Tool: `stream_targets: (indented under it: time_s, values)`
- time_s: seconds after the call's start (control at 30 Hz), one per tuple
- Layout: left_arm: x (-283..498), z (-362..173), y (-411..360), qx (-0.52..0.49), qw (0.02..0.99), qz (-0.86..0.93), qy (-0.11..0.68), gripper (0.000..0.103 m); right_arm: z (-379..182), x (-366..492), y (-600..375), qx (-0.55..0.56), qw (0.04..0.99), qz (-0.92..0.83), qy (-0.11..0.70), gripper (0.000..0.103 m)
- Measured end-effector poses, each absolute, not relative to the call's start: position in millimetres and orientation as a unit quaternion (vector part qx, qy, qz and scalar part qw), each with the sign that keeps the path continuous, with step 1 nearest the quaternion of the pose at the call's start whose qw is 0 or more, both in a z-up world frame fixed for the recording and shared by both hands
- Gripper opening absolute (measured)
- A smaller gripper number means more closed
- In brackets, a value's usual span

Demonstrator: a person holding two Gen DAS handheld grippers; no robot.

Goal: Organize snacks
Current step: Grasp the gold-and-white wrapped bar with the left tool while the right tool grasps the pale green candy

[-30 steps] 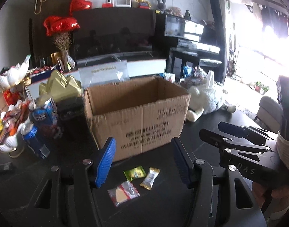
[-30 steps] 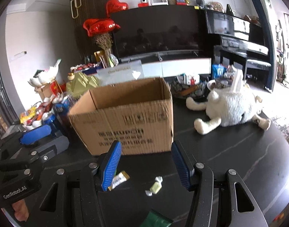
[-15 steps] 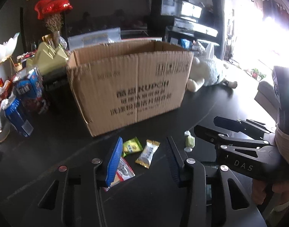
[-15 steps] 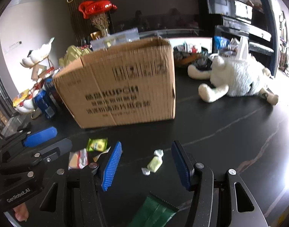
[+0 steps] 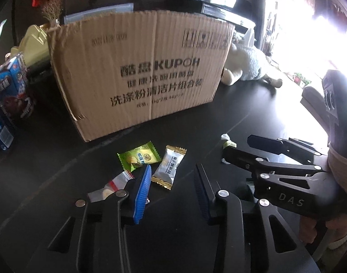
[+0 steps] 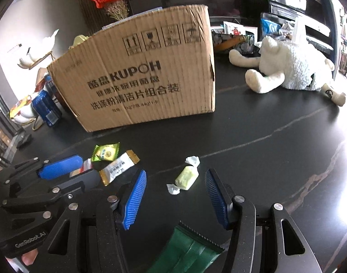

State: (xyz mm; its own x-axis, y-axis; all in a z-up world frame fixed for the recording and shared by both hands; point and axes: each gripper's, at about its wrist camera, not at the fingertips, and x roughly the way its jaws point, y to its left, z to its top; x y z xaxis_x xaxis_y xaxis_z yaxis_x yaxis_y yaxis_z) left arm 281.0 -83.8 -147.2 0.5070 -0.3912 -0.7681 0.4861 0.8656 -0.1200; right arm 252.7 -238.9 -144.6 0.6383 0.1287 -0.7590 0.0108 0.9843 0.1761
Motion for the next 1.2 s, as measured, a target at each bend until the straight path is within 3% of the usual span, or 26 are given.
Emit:
stream_targets:
  time_s: [0.8,0.87,0.93,1.2]
  values:
    - [306,-177,-105,0.054,0.856,-0.247,0.452,0.034,-162,268,-237,0.079,0.894,0.042,0.439,0.032]
    - [306,-178,-110,0.058,0.856,-0.245,0.451,0.03,-162,267,-237,0.08,0.894,0.042,0.439,0.031]
    - [307,-178,-110,0.061,0.857,-0.242,0.451,0.021,-163,268,-237,0.078,0.894,0.041,0.439,0.023]
    - [304,-171,-112,0.057,0.862,-0.238,0.444,0.019,-160,265,-236,0.079,0.894,0.051,0.438,0.02]
